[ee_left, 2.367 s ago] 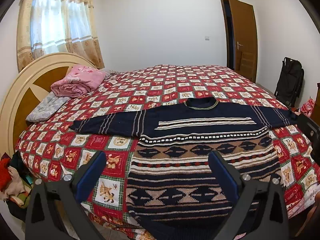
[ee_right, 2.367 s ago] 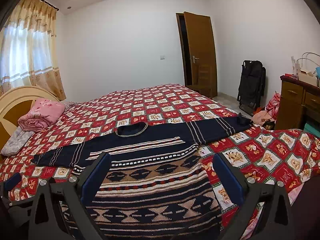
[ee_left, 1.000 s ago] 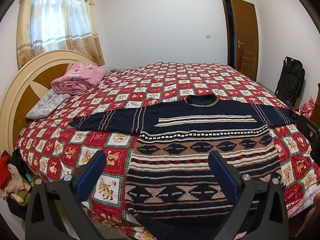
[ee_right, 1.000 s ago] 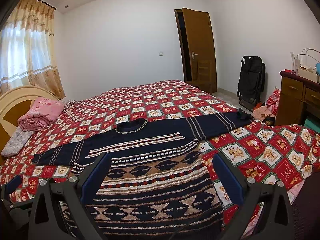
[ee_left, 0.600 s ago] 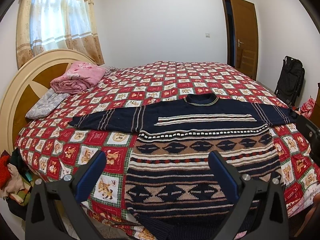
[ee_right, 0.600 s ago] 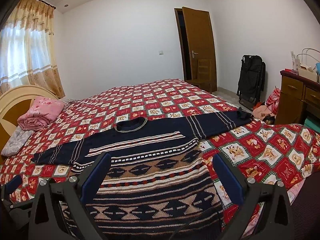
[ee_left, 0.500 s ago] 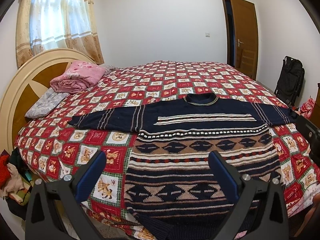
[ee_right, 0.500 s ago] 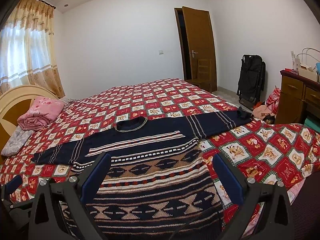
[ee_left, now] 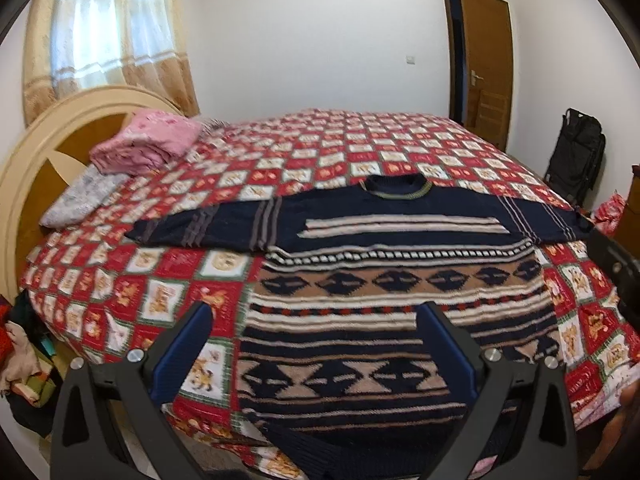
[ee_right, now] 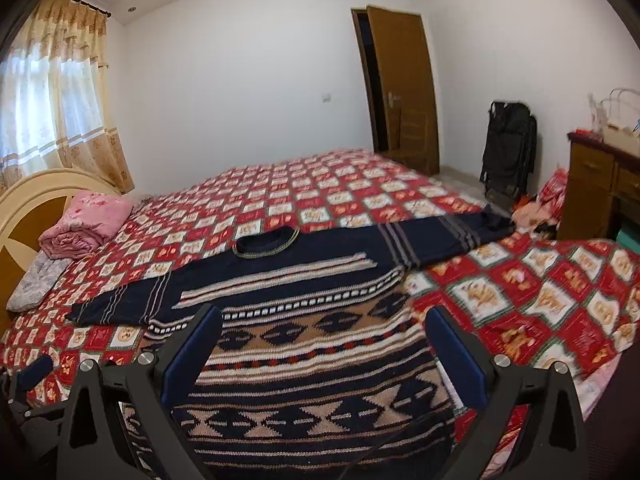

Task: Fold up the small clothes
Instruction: 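Reach to the sweater sleeve cuff and grasp it with the right tool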

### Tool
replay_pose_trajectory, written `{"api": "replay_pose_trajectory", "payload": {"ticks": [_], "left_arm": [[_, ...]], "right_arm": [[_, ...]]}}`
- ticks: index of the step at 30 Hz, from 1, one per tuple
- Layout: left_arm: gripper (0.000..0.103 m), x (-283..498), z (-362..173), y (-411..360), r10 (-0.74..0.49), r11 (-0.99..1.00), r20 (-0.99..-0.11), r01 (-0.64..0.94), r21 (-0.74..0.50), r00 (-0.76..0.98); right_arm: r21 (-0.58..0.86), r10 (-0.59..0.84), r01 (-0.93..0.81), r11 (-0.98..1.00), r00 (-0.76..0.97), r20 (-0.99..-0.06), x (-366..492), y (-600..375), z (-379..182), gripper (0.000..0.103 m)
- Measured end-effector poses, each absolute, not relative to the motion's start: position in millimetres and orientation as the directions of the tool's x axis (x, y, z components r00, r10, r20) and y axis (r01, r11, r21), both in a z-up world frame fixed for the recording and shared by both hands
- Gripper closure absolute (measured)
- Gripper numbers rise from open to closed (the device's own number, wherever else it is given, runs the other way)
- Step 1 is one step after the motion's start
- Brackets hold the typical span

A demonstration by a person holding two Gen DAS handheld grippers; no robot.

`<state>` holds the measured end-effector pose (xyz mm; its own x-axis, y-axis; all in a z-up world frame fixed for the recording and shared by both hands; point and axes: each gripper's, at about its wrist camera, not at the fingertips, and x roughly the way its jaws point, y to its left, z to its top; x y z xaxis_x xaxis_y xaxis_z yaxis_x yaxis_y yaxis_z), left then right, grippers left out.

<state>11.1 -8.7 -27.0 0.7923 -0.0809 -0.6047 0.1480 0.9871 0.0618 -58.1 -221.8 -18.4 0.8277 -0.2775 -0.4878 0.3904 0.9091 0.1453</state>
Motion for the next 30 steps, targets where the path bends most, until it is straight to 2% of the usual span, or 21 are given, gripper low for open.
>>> {"api": "replay_pose_trajectory", "payload": {"ticks": [7, 10, 16, 18, 20, 23, 26, 30], "left_arm": [[0.0, 36.6, -58.6, -18.7, -0.144, 0.975, -0.707, 0.22, 0.017, 0.692], [0.0, 48.7, -67.6, -22.4, -0.152, 0.974, -0.723, 0.228, 0.009, 0.674], [0.0, 88.0, -73.4, -28.5, -0.127, 0.973, -0.746, 0.227, 0.033, 0.654], [0.0, 101.8, -73.5, -28.3, -0.124, 0.976, -0.753, 0.218, 0.026, 0.646], [0.0, 113.7, -76.1, -27.1, -0.113, 0.979, -0.765, 0.202, 0.024, 0.634], [0.0, 124.2, -82.3, -26.5, -0.097, 0.98, -0.777, 0.198, 0.035, 0.621], [0.0, 132.6, -84.7, -26.6, -0.061, 0.981, -0.775, 0.182, 0.07, 0.629], [0.0, 147.6, -84.4, -28.1, -0.032, 0.986, -0.772, 0.146, 0.079, 0.635]], "right_arm": [[0.264, -0.186, 0.446, 0.855, 0.741, -0.645, -29.8, -277.0, -69.1, 0.001], [0.281, -0.207, 0.503, 0.818, 0.712, -0.671, -26.1, -313.9, -81.5, 0.002], [0.287, -0.286, 0.594, 0.751, 0.685, -0.671, -8.5, -413.2, -67.8, 0.008], [0.264, -0.342, 0.656, 0.707, 0.645, -0.684, 5.0, -462.3, -62.6, 0.011], [0.224, -0.415, 0.723, 0.654, 0.59, -0.693, 16.3, -511.6, -64.2, 0.025], [0.042, -0.521, 0.784, 0.619, 0.45, -0.726, 46.0, -570.6, -74.9, 0.041], [-0.078, -0.563, 0.766, 0.638, 0.395, -0.726, 69.3, -608.9, -85.1, 0.041], [-0.108, -0.524, 0.697, 0.709, 0.417, -0.743, 96.8, -628.3, -92.1, 0.041]]}}
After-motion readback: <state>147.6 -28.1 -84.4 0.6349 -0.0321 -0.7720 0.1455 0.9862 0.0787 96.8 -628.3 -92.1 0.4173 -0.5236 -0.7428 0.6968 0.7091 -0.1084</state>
